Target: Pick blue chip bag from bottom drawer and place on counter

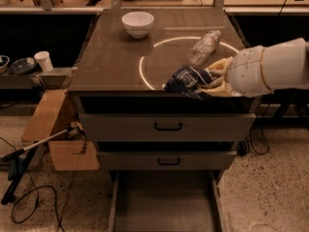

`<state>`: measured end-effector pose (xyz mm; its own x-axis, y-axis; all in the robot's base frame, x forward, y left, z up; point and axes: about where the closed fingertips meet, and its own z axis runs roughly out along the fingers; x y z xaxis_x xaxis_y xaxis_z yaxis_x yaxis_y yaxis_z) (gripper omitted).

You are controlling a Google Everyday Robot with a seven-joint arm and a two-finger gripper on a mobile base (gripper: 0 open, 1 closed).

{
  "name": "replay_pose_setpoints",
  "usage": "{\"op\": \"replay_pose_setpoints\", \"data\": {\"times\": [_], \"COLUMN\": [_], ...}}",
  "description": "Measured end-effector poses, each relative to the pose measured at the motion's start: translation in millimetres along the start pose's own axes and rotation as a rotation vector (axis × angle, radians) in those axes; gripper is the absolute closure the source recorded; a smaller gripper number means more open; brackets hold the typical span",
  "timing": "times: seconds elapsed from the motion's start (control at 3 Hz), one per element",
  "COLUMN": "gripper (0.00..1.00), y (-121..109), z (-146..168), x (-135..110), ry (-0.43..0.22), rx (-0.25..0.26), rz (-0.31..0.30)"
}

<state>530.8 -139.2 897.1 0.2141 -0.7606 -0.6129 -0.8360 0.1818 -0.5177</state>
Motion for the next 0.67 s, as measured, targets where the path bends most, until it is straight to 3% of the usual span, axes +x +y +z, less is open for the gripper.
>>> {"op": "replay_pose_setpoints", "data": {"times": [0.33, 0.67], "gripper": [1.00, 1.00], "y": [-20.0, -20.0], "z": [2.1, 2.1], "x": [-4.2, -4.2], "ry": [0.009, 0.009], "rx": [0.027, 0.027], "rz": [-0.035, -0.035]}}
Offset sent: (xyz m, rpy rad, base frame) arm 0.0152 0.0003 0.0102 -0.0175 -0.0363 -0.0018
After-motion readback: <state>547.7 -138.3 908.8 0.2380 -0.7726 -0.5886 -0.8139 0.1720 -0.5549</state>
